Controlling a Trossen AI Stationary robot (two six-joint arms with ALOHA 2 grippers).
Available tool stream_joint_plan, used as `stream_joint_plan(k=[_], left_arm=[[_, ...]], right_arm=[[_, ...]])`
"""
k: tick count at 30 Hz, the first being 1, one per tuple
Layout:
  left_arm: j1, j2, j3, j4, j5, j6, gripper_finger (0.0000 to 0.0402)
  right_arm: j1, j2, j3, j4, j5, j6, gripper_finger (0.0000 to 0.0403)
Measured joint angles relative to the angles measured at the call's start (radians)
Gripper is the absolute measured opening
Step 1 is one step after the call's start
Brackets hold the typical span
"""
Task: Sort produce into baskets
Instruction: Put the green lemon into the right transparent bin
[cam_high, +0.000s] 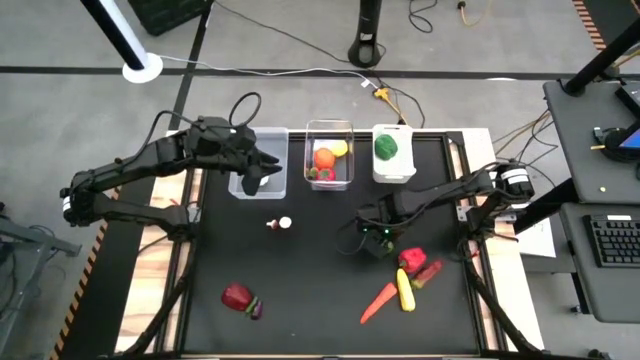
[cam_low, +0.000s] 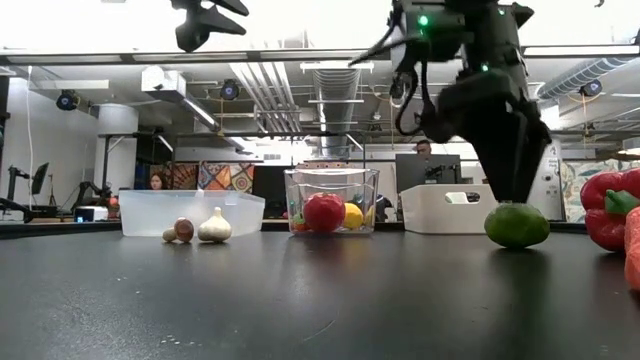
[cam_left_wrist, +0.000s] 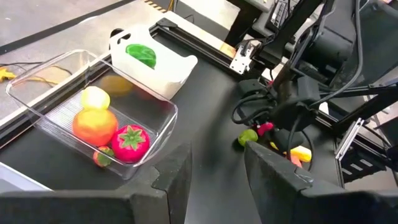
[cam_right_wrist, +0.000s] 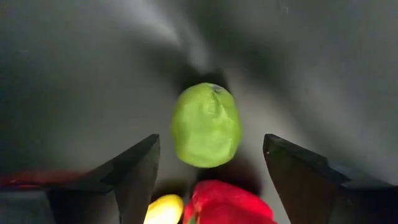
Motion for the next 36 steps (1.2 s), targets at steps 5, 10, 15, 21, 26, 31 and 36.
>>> stream_joint_plan(k=[5,10,15,21,26,31,36], left_arm=[[0.000,0.001,-0.002,0.000,-0.001,0.000,0.0131],[0.000,0.004,-0.003,0.000,-0.002,0.000,0.0131],[0.001,0.011,-0.003,0.000,-0.002,0.000,0.0131],[0.001,0.020,-0.003,0.000,-0.003,-0.003,0.0131],[0.001,0.020,-0.004,0.000,-0.003,-0.006,0.0131],[0.001,0.020,-0.004,0.000,-0.003,-0.012,0.0131],[0.001,0.020,-0.004,-0.001,-0.003,-0.032,0.0131]], right_arm=[[0.000,0.000,-0.062,0.060,-0.006,0.001,0.0274],[0.000,0.000,-0.109,0.122,-0.025,0.001,0.0255],[0.000,0.000,-0.121,0.139,-0.025,-0.004,0.0203],[-0.003,-0.001,-0.099,0.138,-0.024,-0.020,0.0153],[-0.031,-0.007,-0.025,0.104,-0.018,-0.038,0.0157],[-0.100,-0.008,0.125,0.071,0.012,-0.118,0.0158],[-0.209,-0.002,0.297,0.073,0.062,-0.221,0.0157]])
